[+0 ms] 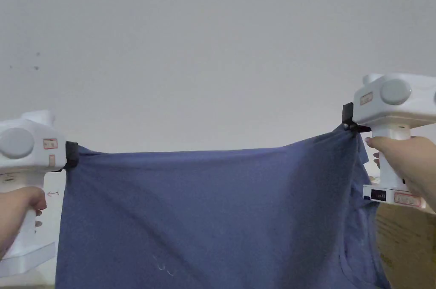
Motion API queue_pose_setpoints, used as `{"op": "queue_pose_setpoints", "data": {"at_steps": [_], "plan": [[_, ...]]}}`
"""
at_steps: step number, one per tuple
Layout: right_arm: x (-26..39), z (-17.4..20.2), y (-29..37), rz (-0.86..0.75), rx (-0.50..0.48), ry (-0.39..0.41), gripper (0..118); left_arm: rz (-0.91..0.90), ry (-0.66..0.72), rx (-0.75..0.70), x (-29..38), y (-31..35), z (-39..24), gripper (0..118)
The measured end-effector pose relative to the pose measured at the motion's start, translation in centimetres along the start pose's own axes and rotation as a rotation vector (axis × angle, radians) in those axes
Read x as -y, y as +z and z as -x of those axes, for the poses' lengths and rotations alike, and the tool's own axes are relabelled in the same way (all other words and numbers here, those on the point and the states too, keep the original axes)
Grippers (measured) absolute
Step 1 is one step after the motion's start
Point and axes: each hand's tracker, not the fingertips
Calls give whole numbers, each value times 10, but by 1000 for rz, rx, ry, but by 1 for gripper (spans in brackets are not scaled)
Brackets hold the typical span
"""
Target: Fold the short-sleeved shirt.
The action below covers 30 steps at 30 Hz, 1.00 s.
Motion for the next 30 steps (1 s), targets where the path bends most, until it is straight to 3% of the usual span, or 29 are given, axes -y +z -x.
{"op": "queue_pose_setpoints", "data": {"at_steps": [4, 9, 14, 18, 24, 30], "plan": [[8, 3, -22, -77, 45, 7, 0, -47, -26, -7, 5, -27, -8, 2], [55, -7, -55, -54, 40, -5, 0, -85, -21, -19, 28, -51, -9, 2], [165, -25, -85, 133, 29, -41, 0, 145, -40, -36, 100, -78, 2, 2], [303, -47, -93, 430, -5, -83, 0, 427, -33, -102, 206, -82, 22, 2], [489, -87, -28, 806, -44, -62, 0, 724, -33, -37, 368, -18, 67, 2], [566, -121, 87, 958, -107, -22, 0, 928, 6, -5, 468, 77, 104, 2]]}}
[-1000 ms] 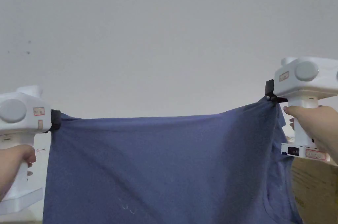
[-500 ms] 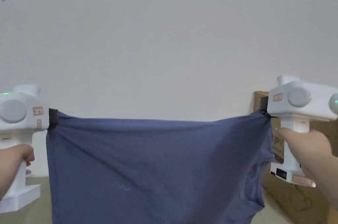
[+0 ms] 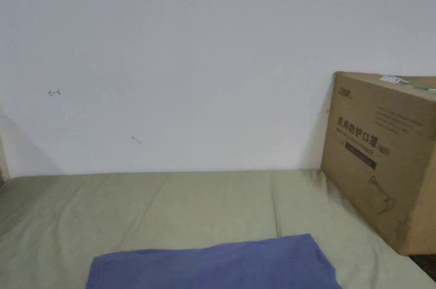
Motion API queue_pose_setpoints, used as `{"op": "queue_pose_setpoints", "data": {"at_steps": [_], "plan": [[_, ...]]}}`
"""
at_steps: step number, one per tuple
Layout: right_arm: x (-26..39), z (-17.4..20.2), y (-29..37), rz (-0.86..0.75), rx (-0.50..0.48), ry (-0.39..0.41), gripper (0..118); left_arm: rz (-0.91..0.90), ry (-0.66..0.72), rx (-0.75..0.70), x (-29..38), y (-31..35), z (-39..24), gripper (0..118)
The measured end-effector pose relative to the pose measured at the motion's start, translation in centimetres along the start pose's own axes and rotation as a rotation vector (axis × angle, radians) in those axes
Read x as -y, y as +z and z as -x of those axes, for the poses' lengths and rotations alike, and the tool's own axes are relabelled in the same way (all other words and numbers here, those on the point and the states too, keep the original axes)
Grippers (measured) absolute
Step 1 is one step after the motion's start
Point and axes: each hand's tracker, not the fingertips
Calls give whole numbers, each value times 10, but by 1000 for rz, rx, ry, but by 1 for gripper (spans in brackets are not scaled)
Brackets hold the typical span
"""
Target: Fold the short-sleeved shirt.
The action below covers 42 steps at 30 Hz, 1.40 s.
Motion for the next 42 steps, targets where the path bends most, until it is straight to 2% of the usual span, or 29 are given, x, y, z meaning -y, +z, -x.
{"op": "queue_pose_setpoints", "data": {"at_steps": [6, 11, 15, 22, 26, 27, 28, 29, 30, 31, 32, 33, 35, 38, 40, 42], "plan": [[104, -25, 35, 92, -14, -22, 0, 40, -28, 8, 91, 34, -2, 2], [149, -31, 60, 105, -25, -47, 0, 48, -96, 15, 129, 64, -6, 2], [155, -27, 65, 110, -18, -31, 0, 70, -101, 26, 145, 69, 2, 2], [149, -25, 59, 134, 4, -90, 0, 91, -29, 67, 150, 66, 10, 2], [147, -22, 60, 149, 16, -114, 0, 77, -55, 62, 150, 68, 9, 2], [148, -20, 64, 143, 22, -113, 2, 80, -33, 77, 149, 70, 12, 6], [148, -18, 66, 140, 20, -112, 11, 77, -8, 95, 149, 72, 14, 19], [149, -18, 70, 134, 14, -113, 30, 72, 2, 99, 149, 76, 15, 44], [149, -17, 74, 135, 2, -126, 72, 63, 11, 120, 151, 82, 16, 81], [150, -17, 76, 132, -6, -138, 97, 54, 19, 134, 152, 87, 15, 101], [152, -15, 82, 97, -23, -152, 113, 39, 27, 138, 153, 94, 14, 114], [152, -13, 90, 61, -39, -153, 118, 0, 45, 154, 153, 104, 13, 117], [152, -3, 109, -13, -41, -149, 118, -72, 96, 189, 152, 121, 10, 116], [151, 19, 142, -196, -29, -101, 118, -225, 138, 209, 158, 160, -9, 116], [154, 46, 171, -320, -24, -101, 118, -338, 116, 174, 161, 184, -25, 116], [159, 65, 190, -446, -48, -143, 116, -459, 58, 122, 166, 207, -41, 113]]}}
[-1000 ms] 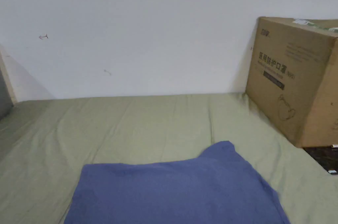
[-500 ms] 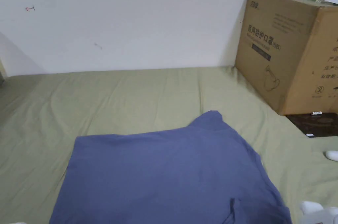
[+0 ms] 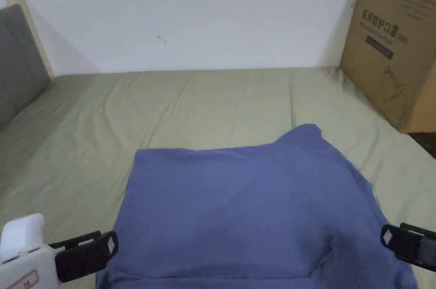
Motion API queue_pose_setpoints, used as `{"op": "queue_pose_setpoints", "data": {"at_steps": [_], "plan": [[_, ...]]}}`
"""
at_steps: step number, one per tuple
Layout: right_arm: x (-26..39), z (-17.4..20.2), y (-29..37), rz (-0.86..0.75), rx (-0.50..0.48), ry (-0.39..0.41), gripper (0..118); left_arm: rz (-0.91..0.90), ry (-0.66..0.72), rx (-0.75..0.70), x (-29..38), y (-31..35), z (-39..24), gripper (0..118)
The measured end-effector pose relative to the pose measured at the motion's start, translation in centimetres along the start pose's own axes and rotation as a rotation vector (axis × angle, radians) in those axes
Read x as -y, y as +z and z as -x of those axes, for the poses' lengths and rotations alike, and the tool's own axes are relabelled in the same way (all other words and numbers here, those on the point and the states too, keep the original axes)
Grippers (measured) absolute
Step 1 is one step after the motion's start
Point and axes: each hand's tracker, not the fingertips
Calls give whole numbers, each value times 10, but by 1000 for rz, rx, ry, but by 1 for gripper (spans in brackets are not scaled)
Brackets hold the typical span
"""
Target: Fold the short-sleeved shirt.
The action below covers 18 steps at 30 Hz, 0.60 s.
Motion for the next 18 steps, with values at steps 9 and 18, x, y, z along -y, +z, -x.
{"op": "queue_pose_setpoints", "data": {"at_steps": [9, 18], "plan": [[-18, 35, 20, -135, -77, 83, 0, 26, -157, -90, -21, 18, -32, 0], [-5, 5, -5, 12, -88, -41, 0, 505, 4, -123, 25, -101, 38, 118]]}}
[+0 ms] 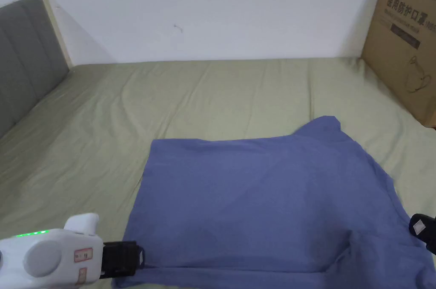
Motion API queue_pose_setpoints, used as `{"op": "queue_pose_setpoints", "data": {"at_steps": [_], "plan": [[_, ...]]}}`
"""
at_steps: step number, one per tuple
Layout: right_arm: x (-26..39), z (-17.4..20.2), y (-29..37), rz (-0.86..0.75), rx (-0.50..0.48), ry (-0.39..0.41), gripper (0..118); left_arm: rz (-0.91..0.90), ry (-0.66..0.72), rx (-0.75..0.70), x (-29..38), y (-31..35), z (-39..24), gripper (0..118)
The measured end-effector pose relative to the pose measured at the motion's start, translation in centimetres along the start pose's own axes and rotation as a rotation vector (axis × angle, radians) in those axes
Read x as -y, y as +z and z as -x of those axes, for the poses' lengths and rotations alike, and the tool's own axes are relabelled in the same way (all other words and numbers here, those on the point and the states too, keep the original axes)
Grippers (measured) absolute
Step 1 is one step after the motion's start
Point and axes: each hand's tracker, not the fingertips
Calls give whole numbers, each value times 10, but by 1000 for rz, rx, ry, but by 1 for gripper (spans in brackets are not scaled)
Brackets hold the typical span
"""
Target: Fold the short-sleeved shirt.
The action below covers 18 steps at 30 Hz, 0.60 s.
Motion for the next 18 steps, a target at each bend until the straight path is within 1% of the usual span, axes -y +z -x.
{"op": "queue_pose_setpoints", "data": {"at_steps": [1, 4, 5, 6, 7, 8, 9, 10, 11, 12, 13, 14, 15, 16, 17, 18], "plan": [[1, -3, -1, 5, 4, -9, 0, -18, 5, 1, 3, -11, 2, 112], [8, -10, -5, 37, 16, -33, 0, 57, -11, -87, -1, -39, 1, 111], [10, -12, -7, 50, 24, -35, 0, 94, -12, -59, -1, -45, 2, 102], [11, -14, -9, 61, 31, -32, 0, 86, -14, -44, 6, -27, -15, 71], [13, -11, -8, 68, 40, -26, 0, 80, -29, -72, 10, -22, -22, 62], [16, -6, -7, 74, 55, -9, 0, 46, -71, -112, 13, -13, -29, 59], [16, -7, -8, 85, 76, 16, 0, 19, -59, -58, 15, -3, -35, 33], [17, -9, -9, 100, 94, 36, 0, 3, -44, -31, 12, -29, 1, 8], [18, -11, -12, 127, 114, 53, 0, -19, -11, -22, 13, -26, 3, 6], [20, -16, -17, 162, 123, 59, 0, -46, 32, 26, 14, -20, 5, 6], [21, -22, -22, 196, 132, 59, 0, -64, 54, 31, 16, -16, 5, 6], [23, -30, -29, 232, 148, 54, 2, -79, 57, 27, 23, -1, -9, 6], [26, -51, -42, 276, 162, 53, 40, -102, 57, 29, 26, 5, -13, 6], [28, -61, -51, 313, 186, 48, 86, -110, 60, 37, 28, 10, -16, 6], [32, -70, -63, 387, 236, 44, 116, -125, 67, 52, 30, 16, -20, 6], [37, -75, -72, 442, 251, 54, 115, -127, 70, 57, 28, 17, -16, 6]]}}
